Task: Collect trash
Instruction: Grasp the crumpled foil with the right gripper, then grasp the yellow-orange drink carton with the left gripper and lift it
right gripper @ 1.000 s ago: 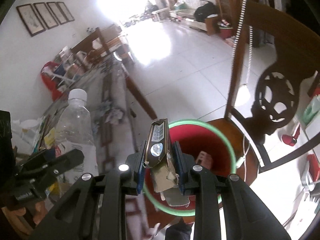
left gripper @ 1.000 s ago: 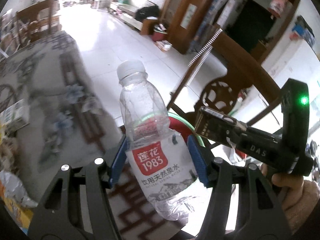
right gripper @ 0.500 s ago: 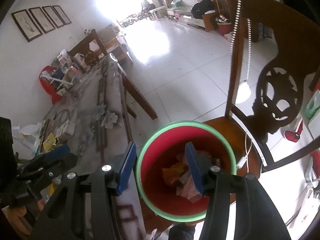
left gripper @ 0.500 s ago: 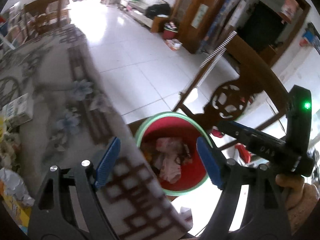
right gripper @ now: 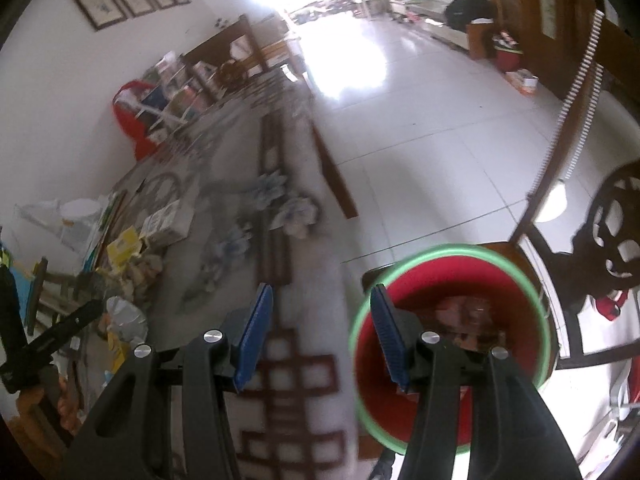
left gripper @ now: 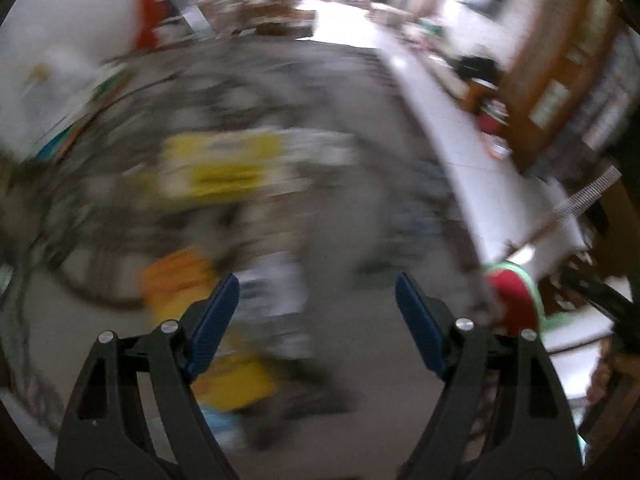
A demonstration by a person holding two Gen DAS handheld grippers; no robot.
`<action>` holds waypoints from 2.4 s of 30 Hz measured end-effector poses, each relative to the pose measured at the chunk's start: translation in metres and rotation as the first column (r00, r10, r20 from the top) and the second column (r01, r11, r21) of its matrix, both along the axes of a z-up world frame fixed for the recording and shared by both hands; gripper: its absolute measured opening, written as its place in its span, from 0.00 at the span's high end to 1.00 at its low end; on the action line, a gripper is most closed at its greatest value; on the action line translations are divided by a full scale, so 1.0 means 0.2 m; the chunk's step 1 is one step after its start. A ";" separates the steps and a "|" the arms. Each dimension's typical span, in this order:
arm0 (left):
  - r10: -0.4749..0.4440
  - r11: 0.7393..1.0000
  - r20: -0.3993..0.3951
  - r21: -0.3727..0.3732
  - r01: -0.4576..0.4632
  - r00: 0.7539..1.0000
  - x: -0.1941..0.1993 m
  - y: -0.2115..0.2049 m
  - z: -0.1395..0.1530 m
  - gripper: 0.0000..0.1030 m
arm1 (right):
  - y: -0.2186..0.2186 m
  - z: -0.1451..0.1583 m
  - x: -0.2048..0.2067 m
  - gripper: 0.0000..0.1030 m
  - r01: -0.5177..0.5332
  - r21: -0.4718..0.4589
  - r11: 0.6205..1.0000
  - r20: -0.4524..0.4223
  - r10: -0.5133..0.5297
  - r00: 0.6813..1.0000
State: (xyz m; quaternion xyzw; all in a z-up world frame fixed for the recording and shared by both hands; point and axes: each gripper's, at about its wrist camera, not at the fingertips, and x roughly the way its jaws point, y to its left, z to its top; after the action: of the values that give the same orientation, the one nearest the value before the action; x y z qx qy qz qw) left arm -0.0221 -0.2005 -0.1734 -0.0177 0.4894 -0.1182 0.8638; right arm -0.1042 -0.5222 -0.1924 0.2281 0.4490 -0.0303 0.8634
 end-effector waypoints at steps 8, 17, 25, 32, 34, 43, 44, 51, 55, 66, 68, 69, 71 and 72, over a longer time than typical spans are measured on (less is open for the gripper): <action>0.160 0.985 -0.204 -0.027 -0.169 0.966 0.07 0.43 -0.26 0.25 | 0.35 0.01 0.17 0.51 -0.094 -0.030 0.995 -0.020 0.093 0.995; -0.090 0.995 -0.256 -0.061 0.077 0.962 0.18 0.39 -0.32 0.18 | 0.78 0.03 0.28 0.51 -0.114 -0.052 0.992 -0.037 0.112 0.993; -0.203 0.978 -0.215 -0.081 0.190 0.955 0.33 0.53 -0.29 0.75 | 1.04 0.01 0.35 0.51 -0.097 -0.052 0.994 -0.051 0.094 0.994; -0.243 0.968 -0.190 -0.103 0.227 0.951 0.44 0.63 -0.21 0.67 | 1.20 0.01 0.43 0.51 -0.125 -0.058 0.990 -0.051 0.122 0.991; -0.279 0.958 -0.174 -0.122 0.260 0.944 0.40 0.62 -0.18 0.51 | 1.24 -0.02 0.45 0.46 -0.156 -0.047 0.987 -0.069 0.152 0.986; -0.305 0.947 -0.231 -0.177 0.268 0.924 0.34 0.57 -0.23 0.42 | 1.36 -0.20 0.55 0.58 -0.216 -0.048 0.975 -0.168 0.205 0.964; -0.303 0.947 -0.234 -0.184 0.264 0.924 0.34 0.57 -0.23 0.40 | 1.34 -0.19 0.54 0.60 -0.204 -0.040 0.978 -0.153 0.196 0.969; -0.304 0.947 -0.281 -0.196 0.256 0.910 0.32 0.52 -0.30 0.26 | 1.15 0.02 0.49 0.60 -0.050 -0.120 0.992 -0.017 0.048 0.999; -0.289 0.955 -0.332 -0.161 0.248 0.898 0.32 0.48 -0.39 0.23 | 1.08 0.04 0.46 0.60 -0.013 -0.123 0.992 -0.017 0.011 1.000; -0.234 0.972 -0.232 -0.061 0.225 0.944 0.47 0.58 -0.33 0.35 | 1.16 0.03 0.45 0.60 -0.062 -0.120 0.991 -0.029 0.059 0.998; -0.226 0.974 -0.226 -0.069 0.216 0.948 0.47 0.60 -0.32 0.38 | 1.17 0.02 0.45 0.60 -0.068 -0.116 0.991 -0.032 0.065 0.997; -0.225 0.974 -0.222 -0.067 0.215 0.949 0.47 0.61 -0.32 0.38 | 1.17 0.02 0.45 0.60 -0.070 -0.115 0.991 -0.031 0.067 0.997; -0.219 0.975 -0.217 -0.084 0.206 0.951 0.46 0.62 -0.32 0.44 | 1.18 0.02 0.45 0.60 -0.075 -0.111 0.991 -0.028 0.072 0.997; -0.215 0.975 -0.206 -0.096 0.199 0.955 0.46 0.63 -0.31 0.52 | 1.19 0.03 0.45 0.60 -0.078 -0.110 0.991 -0.024 0.076 0.997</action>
State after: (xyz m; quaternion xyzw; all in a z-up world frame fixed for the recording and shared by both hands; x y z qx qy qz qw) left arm 0.0700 -0.0744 -0.2344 -0.0109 0.5743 -0.2236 0.7874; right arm -0.0149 -0.2848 -0.1872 0.1619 0.4637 -0.0242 0.8707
